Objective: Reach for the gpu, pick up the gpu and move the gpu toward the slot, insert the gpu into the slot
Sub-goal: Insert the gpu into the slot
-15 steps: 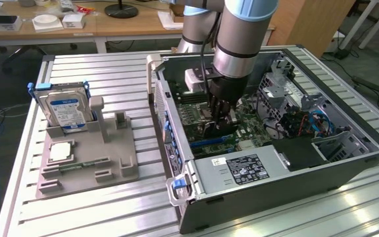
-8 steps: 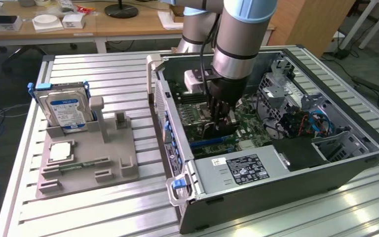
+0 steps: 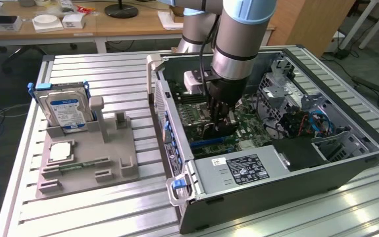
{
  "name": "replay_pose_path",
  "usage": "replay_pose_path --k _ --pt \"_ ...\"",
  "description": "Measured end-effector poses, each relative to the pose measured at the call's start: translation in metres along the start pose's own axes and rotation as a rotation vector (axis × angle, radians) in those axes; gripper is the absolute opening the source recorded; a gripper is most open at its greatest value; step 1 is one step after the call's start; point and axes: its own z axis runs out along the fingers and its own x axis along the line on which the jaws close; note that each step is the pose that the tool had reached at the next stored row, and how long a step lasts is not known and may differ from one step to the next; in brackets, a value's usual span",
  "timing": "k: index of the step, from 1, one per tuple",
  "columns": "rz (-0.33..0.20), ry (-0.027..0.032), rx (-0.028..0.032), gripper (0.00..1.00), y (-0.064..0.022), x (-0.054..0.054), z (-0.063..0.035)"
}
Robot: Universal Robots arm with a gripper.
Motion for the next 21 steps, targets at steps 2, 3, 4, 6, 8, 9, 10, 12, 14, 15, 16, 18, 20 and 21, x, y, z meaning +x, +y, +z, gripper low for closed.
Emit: replay_pose_path --k 2,3,4,6,8,9,10,12,14,15,16,18,20,21 --pt "0.0 -0.0001 0.0 0.26 0.0 0.0 0.0001" --pt "0.0 -0.0001 0.0001 0.26 0.0 0.0 0.0003" --pt "0.0 -0.0004 0.0002 0.26 0.0 -0.0001 0.0008" --pt "0.0 0.0 0.0 0.26 0.0 0.0 0.0016" --pt "0.0 0.0 0.0 0.26 0.0 0.0 0.0025" --pt "0.0 0.0001 -0.0001 0.26 0.0001 0.0001 0.0028" --pt "0.0 0.0001 -0.0001 0.26 0.0001 0.0 0.0031" --pt "0.0 0.0001 -0.0001 0.26 0.0 0.0 0.0033" --pt "0.0 -0.0001 0.0 0.26 0.0001 0.0001 0.0039" --pt "0.0 -0.0001 0.0001 0.26 0.0001 0.0001 0.004" --pt "0.0 0.0 0.0 0.26 0.0001 0.0002 0.004" --pt "0.003 0.0002 0.0 0.26 0.0001 0.0002 0.0043" --pt "0.006 0.0001 0.0 0.26 0.0001 0.0002 0.0044" --pt "0.007 0.0001 -0.0001 0.26 0.0001 0.0002 0.0044"
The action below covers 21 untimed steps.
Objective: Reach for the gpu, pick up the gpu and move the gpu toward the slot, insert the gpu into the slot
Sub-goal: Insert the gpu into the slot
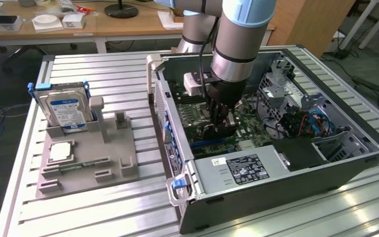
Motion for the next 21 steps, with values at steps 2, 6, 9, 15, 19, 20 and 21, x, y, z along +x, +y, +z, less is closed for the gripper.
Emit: replay_pose_path --k 2,6,9,15,19,20,21 --pt "0.001 0.0 0.0001 0.26 0.0 0.0 0.0" --pt "0.002 0.0001 0.0001 0.26 0.0 0.0005 0.0004" --pt "0.003 0.0001 0.0 0.26 0.0 0.0005 0.0008" --pt "0.003 0.0002 -0.0001 0.26 0.0 0.0005 0.0019" --pt "0.003 0.0003 -0.0002 0.26 0.0001 0.0006 0.0029" --pt "0.003 0.0 -0.0001 0.26 0.0001 0.0006 0.003" --pt "0.003 -0.0003 0.0001 0.26 0.0001 0.0005 0.0031"
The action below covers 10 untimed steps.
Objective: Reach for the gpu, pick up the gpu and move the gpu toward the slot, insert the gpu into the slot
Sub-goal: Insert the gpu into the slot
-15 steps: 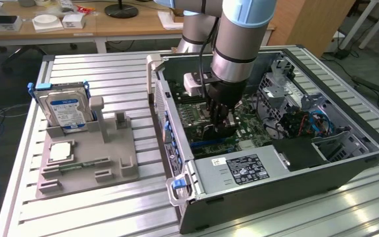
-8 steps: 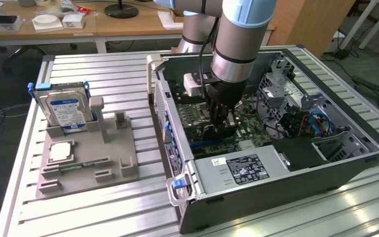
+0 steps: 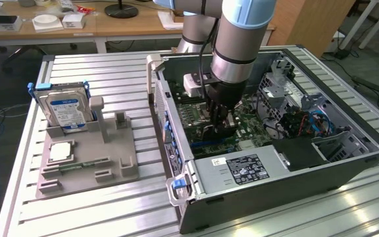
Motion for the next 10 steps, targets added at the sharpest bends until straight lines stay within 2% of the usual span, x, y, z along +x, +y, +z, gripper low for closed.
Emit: replay_pose_path --k 5,10 --pt "0.0 -0.0017 0.0012 0.26 0.0003 -0.0002 -0.0015" --pt "0.0 -0.0007 0.0012 0.26 0.0009 0.0 -0.0025"
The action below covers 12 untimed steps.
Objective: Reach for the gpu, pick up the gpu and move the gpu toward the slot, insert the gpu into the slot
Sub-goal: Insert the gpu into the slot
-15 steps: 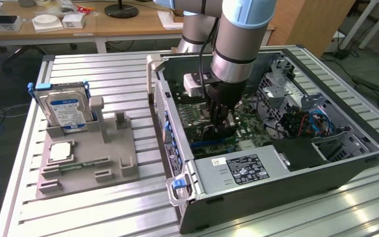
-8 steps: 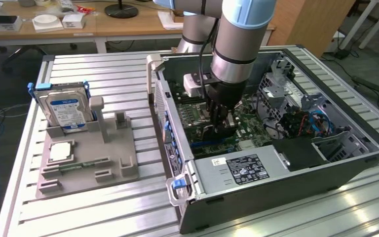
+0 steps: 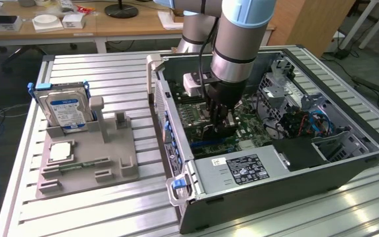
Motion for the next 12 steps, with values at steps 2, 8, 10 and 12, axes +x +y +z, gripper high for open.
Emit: replay_pose_path --k 2,8,10,12 --pt "0.001 0.0002 -0.0001 0.26 0.0 0.0001 0.0" --pt "0.003 0.0001 0.0 0.26 0.0 0.0007 0.0" --pt "0.003 0.0002 -0.0001 0.26 0.0 0.0007 0.0" --pt "0.003 -0.0001 0.0001 0.26 0.0 0.0008 0.0008"
